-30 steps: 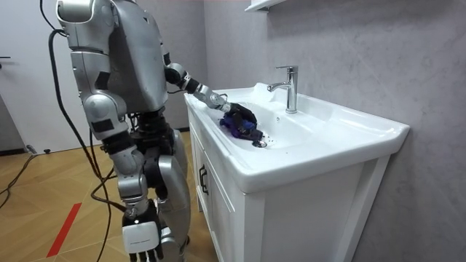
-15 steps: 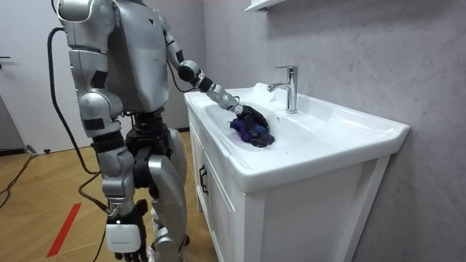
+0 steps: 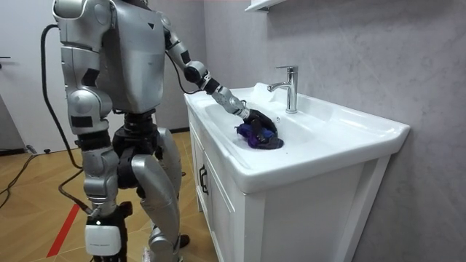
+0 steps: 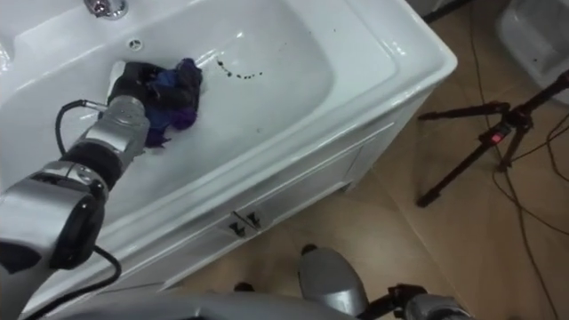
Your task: Wipe basin
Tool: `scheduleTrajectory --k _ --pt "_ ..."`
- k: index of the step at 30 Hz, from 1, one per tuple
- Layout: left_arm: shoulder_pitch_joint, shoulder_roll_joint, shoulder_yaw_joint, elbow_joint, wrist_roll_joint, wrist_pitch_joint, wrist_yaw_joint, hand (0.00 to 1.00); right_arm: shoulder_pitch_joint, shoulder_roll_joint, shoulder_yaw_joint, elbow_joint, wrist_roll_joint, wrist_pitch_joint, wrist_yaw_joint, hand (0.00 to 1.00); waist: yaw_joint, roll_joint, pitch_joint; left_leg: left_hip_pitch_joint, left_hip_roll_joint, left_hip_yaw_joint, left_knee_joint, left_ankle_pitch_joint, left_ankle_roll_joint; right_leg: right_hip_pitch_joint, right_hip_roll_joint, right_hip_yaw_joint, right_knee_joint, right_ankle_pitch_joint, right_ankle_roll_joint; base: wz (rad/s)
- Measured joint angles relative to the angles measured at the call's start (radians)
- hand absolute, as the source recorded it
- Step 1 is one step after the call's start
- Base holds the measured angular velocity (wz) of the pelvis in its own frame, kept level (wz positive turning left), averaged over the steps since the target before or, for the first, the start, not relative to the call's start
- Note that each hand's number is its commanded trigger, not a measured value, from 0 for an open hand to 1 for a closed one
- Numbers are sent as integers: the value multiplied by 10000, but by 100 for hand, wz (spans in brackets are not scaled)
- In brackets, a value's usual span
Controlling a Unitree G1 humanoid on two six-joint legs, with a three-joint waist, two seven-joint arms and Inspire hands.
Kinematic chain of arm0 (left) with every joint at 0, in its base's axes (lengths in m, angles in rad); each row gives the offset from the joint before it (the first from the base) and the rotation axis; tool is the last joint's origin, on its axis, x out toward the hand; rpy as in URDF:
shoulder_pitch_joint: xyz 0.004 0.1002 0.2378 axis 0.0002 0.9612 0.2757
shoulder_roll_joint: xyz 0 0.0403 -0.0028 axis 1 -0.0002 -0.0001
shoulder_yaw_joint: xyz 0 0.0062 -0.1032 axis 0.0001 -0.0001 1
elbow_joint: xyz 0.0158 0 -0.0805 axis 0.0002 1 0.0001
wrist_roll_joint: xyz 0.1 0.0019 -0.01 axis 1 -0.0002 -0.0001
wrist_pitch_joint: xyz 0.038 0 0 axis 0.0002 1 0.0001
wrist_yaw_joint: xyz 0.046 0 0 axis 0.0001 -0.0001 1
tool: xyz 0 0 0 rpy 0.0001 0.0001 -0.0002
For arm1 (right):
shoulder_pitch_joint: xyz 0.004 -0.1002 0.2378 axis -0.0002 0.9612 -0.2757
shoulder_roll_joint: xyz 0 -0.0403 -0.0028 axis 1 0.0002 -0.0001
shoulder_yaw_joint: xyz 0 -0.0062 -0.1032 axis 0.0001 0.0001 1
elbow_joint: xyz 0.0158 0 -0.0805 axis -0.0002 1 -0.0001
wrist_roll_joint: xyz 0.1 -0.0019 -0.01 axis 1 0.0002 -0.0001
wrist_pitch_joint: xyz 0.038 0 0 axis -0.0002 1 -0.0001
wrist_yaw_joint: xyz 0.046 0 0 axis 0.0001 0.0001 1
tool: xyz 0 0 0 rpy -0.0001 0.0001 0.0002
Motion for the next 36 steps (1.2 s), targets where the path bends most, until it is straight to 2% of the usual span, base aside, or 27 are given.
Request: scheduleTrajectory --k 3,4,9,13,16,25,30,36 --pt "-206 -71 -214 -24 -120 -212 7 100 -35 -62 182 49 16 -3 9 0 -228 -2 12 -225 10 11 98 -12 14 -193 1 6 39 61 -25 -1" --pt "-241 -100 -209 -40 -120 -390 7 100 -30 -56 186 98 5 -15 18 0 -307 -7 15 -298 17 15 153 -31 30 -268 2 4 110 68 -32 -3" --pt "-411 -209 -190 -40 -117 -988 9 100 -112 -42 306 176 -79 -190 133 0 -418 -40 68 -553 13 104 309 -92 67 -581 -42 -14 340 47 -36 -2" --pt "-411 -279 -207 -194 -119 -1069 41 100 -269 -34 304 187 -109 -346 263 0 -494 -113 113 -632 -36 102 320 -103 90 -644 -106 -62 319 32 -5 3" --pt "-410 -410 -216 -319 -131 -1183 220 100 -429 -35 307 180 -92 -342 263 0 -481 -126 107 -704 -63 104 321 -109 104 -744 -128 -64 339 24 12 0" --pt "-414 -541 -594 -781 -139 -1235 217 100 -501 -43 556 174 217 -349 195 0 -482 -110 92 -816 -94 100 334 -125 134 -861 -160 -70 350 23 29 0" --pt "-415 -694 -953 -1095 -350 -1248 211 100 -469 -45 716 172 239 -348 211 0 -484 -107 92 -841 -112 115 327 -127 142 -892 -182 -66 418 20 40 0" --pt "-418 -878 -1148 -1310 -1030 -1297 127 100 -485 -65 954 165 261 -445 294 0 -518 12 92 -1031 -88 110 485 -180 220 -912 -229 -164 330 39 86 5"
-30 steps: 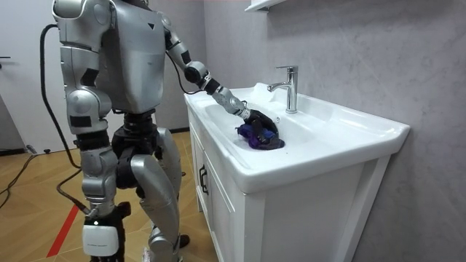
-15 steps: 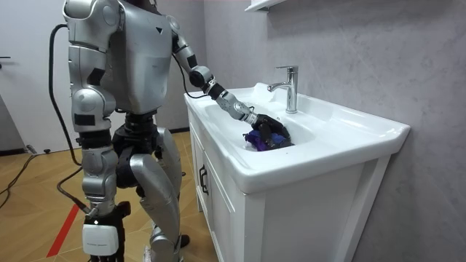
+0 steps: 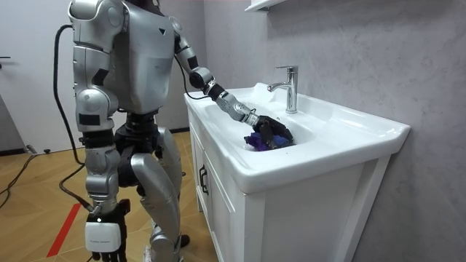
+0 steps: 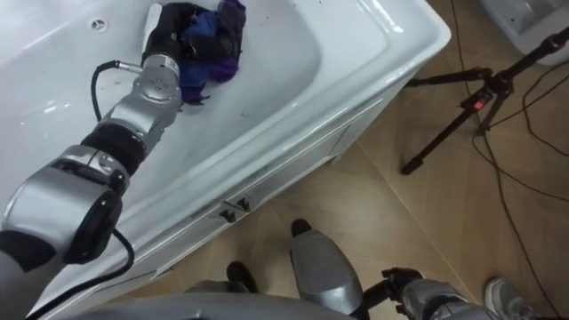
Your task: Wipe basin
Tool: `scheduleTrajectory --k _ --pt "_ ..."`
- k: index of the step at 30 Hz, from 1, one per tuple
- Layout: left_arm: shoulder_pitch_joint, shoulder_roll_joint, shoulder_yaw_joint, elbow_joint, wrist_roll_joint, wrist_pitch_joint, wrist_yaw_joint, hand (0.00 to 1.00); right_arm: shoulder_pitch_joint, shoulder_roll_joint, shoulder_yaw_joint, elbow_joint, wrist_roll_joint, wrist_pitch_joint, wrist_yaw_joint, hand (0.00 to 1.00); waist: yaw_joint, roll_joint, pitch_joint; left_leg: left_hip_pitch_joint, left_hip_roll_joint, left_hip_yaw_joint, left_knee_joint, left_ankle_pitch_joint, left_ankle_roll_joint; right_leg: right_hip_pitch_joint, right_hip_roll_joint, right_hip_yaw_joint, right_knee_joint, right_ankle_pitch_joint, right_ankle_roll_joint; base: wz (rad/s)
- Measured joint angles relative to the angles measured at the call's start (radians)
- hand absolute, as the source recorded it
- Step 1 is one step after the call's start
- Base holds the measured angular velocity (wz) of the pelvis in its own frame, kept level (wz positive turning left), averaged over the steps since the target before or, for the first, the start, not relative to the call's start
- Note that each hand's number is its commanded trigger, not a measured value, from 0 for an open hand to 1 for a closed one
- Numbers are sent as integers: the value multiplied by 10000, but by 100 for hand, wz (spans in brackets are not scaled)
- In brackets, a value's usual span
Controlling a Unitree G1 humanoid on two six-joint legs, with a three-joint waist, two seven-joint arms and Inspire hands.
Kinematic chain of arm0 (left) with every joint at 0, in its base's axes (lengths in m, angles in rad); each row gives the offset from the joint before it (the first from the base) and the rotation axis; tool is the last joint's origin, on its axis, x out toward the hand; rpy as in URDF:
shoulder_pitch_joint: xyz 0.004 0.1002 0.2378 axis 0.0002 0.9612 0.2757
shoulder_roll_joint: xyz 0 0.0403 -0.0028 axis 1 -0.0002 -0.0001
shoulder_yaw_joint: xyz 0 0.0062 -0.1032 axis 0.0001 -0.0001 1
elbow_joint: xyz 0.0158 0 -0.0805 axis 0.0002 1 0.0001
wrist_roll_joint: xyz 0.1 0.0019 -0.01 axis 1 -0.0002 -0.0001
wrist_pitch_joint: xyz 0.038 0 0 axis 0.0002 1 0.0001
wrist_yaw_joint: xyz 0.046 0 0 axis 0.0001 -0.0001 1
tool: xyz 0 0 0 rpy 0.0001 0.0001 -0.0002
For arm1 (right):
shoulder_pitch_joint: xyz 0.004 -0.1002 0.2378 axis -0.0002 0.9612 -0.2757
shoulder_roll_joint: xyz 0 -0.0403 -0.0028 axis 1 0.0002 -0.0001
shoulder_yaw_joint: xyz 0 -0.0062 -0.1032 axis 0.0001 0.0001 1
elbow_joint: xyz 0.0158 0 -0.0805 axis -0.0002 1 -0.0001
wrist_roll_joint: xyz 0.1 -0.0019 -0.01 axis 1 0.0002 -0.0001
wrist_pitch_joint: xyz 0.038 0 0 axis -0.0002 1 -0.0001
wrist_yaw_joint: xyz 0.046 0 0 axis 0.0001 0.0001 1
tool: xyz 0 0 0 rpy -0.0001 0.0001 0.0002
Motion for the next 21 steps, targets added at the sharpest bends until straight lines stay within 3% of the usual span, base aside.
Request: scheduleTrajectory --k 5,13,21 --pt "1 -136 -464 -133 -376 -108 -229 100 -52 -45 8 1 1 -46 -18 0 8 142 10 -32 -67 -58 9 -22 52 14 -90 -68 -2 -2 61 6" --pt "7 -263 -1343 -329 -1076 -212 -571 100 -201 -80 97 -50 13 -117 -49 0 12 167 12 87 -93 -133 -15 -18 71 177 -153 -215 8 -18 86 4" --pt "7 -468 -1402 -395 -2032 -271 -1147 100 -706 -65 102 -51 217 -250 -221 0 35 398 9 40 -145 -232 -11 9 116 200 -210 -290 -5 -44 127 5"
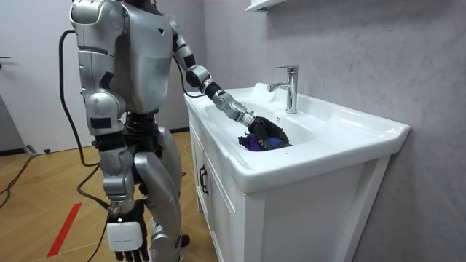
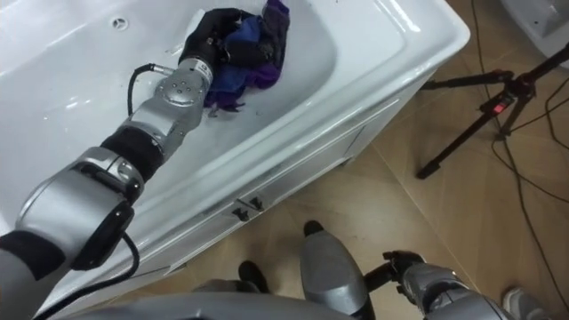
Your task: Wipe basin
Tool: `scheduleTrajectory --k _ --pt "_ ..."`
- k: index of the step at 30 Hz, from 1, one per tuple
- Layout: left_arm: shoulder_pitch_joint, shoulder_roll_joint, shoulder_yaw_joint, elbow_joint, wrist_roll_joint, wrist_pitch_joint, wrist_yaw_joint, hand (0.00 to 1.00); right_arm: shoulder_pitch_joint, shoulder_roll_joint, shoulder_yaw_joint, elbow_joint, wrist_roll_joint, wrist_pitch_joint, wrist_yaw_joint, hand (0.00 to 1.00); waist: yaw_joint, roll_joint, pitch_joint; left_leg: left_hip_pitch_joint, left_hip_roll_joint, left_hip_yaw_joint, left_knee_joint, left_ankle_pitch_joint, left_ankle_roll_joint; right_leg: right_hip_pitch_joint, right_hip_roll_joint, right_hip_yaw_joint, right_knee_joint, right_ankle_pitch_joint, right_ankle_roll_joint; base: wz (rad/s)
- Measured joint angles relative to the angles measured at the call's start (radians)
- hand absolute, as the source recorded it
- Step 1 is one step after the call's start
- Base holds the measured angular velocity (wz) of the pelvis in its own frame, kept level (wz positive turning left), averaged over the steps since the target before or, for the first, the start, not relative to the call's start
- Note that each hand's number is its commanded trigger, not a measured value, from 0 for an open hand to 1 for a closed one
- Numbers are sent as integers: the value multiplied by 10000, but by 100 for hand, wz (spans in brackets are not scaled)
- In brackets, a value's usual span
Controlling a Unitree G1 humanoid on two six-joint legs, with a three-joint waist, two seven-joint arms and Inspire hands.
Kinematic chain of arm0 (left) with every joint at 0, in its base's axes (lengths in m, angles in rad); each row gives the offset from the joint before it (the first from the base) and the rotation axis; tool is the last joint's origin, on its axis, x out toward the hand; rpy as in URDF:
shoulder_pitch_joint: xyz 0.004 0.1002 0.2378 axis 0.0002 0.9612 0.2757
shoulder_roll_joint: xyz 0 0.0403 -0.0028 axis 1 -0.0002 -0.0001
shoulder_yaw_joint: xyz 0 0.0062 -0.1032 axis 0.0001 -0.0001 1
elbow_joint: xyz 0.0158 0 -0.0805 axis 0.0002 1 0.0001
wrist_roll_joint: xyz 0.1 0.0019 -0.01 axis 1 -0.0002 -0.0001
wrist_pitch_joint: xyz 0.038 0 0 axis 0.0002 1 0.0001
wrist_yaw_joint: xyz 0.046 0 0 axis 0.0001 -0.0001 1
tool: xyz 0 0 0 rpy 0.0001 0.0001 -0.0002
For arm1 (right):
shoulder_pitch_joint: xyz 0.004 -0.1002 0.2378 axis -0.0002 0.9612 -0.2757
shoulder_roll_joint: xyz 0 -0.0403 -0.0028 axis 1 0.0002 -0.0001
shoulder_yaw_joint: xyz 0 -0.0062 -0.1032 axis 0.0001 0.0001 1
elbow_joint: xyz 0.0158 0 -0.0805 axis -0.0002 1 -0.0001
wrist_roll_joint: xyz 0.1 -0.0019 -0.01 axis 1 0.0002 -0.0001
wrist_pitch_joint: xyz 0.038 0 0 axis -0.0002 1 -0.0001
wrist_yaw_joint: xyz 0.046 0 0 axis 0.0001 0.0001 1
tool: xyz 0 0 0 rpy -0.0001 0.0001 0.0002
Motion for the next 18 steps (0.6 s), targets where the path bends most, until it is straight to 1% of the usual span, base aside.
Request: scheduleTrajectory --k 4,7,9,10,11,13,14,18 --pt "1 -66 -5 -96 -40 0 -157 100 6 0 218 18 383 -63 -106 0 2 -4 3 -1 -34 -5 -2 16 26 28 -38 -18 -8 -17 28 2" --pt "1 -186 -6 -145 -38 0 -174 100 0 0 255 67 591 -64 -107 0 2 -13 9 2 -57 -4 -19 27 46 51 -65 -26 -13 -35 56 4" --pt "2 -203 -7 -198 -17 0 -178 100 -12 1 261 66 592 -64 -105 0 4 -35 37 6 -73 -3 -34 36 61 50 -82 -34 -8 -43 66 0" --pt "1 -203 -2 -202 3 -22 -178 100 -34 19 266 73 593 -60 -107 0 8 -73 70 11 -80 -4 -30 37 63 50 -86 -34 2 -49 74 0" --pt "1 -191 1 -190 46 -82 -177 100 -55 47 280 85 611 -54 -105 0 15 -128 106 16 -79 3 -24 37 63 50 -86 -34 6 -49 74 0" --pt "3 -187 8 -123 162 -217 -167 100 -60 77 279 84 639 -52 -110 0 23 -186 147 16 -77 4 -33 37 63 56 -85 -36 -8 -49 74 0" --pt "22 -186 7 -87 326 -326 -163 100 -59 93 279 83 686 -47 -163 0 39 -201 156 26 -77 4 -51 37 63 79 -79 -33 -55 -48 74 0" --pt "185 -195 20 -59 718 -500 -165 100 -50 95 274 90 716 -20 -188 0 50 -213 165 209 -79 11 -214 38 62 249 -60 -26 -201 -30 83 0"
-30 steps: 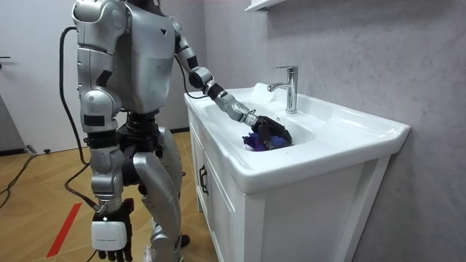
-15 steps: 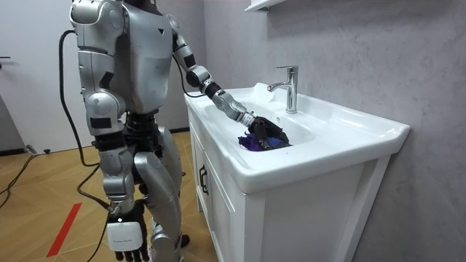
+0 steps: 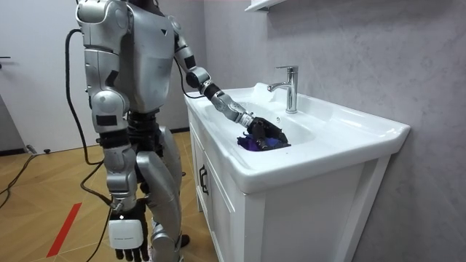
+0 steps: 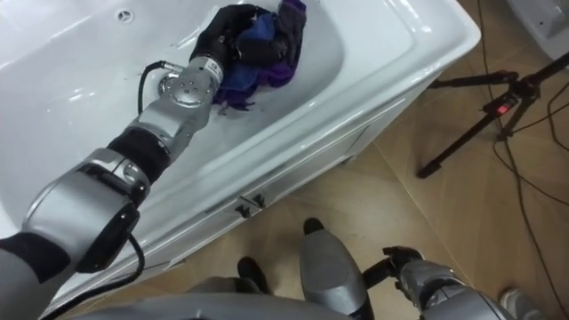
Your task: Wipe basin
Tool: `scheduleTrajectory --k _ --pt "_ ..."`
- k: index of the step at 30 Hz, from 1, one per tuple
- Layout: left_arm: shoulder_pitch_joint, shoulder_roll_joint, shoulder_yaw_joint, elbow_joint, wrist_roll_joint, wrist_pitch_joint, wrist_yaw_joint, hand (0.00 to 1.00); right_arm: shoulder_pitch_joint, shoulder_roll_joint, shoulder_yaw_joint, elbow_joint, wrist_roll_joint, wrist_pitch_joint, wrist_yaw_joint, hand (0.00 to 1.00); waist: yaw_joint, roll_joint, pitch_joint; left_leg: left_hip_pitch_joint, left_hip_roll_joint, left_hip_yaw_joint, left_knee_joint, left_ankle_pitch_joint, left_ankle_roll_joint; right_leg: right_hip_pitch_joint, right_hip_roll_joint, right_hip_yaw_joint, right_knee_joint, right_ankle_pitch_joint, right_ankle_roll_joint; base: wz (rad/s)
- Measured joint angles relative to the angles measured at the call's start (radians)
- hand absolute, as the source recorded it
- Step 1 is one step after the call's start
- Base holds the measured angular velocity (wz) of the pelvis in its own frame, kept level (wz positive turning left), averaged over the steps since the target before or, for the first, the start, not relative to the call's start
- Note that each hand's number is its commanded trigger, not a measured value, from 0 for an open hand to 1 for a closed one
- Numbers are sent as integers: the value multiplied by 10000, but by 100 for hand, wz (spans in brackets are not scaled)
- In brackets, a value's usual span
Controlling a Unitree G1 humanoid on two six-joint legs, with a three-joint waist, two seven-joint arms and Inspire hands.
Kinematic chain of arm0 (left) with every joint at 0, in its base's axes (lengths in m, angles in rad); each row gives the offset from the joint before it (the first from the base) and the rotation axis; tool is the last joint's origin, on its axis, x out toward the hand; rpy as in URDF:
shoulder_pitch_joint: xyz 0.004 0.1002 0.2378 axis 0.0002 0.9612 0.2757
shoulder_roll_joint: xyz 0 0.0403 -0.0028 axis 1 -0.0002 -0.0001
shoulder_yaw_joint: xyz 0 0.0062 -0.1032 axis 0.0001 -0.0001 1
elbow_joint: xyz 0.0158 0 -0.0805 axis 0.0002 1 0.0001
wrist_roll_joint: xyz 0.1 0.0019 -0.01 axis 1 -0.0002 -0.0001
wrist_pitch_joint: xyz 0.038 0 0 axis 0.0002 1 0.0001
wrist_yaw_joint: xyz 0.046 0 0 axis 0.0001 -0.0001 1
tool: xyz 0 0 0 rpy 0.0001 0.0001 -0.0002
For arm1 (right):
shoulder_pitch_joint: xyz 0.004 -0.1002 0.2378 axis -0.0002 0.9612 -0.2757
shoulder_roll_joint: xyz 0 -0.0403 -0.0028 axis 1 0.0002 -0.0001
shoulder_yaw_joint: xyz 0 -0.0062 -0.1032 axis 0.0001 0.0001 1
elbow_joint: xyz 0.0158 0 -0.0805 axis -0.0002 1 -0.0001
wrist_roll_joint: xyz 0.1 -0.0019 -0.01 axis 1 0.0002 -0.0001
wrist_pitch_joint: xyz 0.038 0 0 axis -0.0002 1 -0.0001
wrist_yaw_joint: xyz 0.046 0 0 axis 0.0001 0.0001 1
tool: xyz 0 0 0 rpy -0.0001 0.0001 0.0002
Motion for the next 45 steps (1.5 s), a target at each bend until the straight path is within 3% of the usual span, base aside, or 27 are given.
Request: scheduleTrajectory --k 2,6,10,15,18,20,22,27,29,38,42,45 --pt "52 21 56 126 541 -268 -9 100 1 2 0 0 -20 0 5 0 108 -57 21 55 3 33 -19 -1 -1 7 15 41 9 -1 0 -6" --pt "103 52 226 512 1045 -483 7 100 -15 43 0 -12 -1 -14 -41 0 232 -219 2 185 3 123 -120 1 -3 87 25 73 -42 -3 0 -6" --pt "293 58 651 844 1905 -516 115 100 43 121 -20 -12 262 14 -223 0 256 -387 -30 472 16 222 -182 -9 -9 338 43 104 -139 3 -2 -8" --pt "423 69 1246 1326 2970 -519 495 100 88 119 -47 -15 319 71 -265 0 289 -438 -82 633 25 233 -191 -20 -17 453 66 136 -90 7 -9 -3" --pt "705 117 1604 1651 3769 -519 680 100 201 114 -422 -41 374 68 -311 0 437 -438 -144 810 58 258 -237 -39 -49 656 122 180 -141 26 -38 -6" --pt "778 230 2049 1908 4537 -517 745 100 286 109 -662 3 395 68 -274 0 587 -440 -315 864 105 277 -237 -40 -86 672 166 177 -137 50 -77 -3" --pt "935 382 2393 2112 5053 -516 836 100 368 106 -991 2 399 62 -211 0 680 -450 -325 923 160 276 -252 -37 -128 755 215 162 -161 73 -113 0" --pt "1425 1021 2875 2347 5812 -512 1145 100 602 119 -1468 4 403 62 -193 0 794 -401 -413 1211 282 272 -510 63 -299 1094 375 137 -521 171 -257 -2" --pt "1703 1242 3172 2350 6223 -509 1320 100 675 103 -1610 91 393 63 -199 0 892 -316 -495 1306 352 260 -629 118 -381 1211 442 99 -649 220 -331 0" --pt "2172 1377 3396 2360 7216 -510 1988 100 855 25 -2057 104 251 59 -209 0 1629 -218 -529 1698 432 77 -932 212 -503 1653 551 -30 -873 186 -441 3" --pt "2321 1400 3592 2355 7765 -510 2239 100 916 -7 -2285 117 100 71 -235 0 1864 -152 -581 1775 490 -53 -1013 237 -562 1836 589 -217 -1068 236 -512 8" --pt "2633 1403 3592 2317 7822 -510 2649 100 1038 -74 -2349 125 175 71 -305 0 2173 -21 -669 1998 522 -130 -1152 282 -629 2077 629 -331 -1267 237 -563 5"
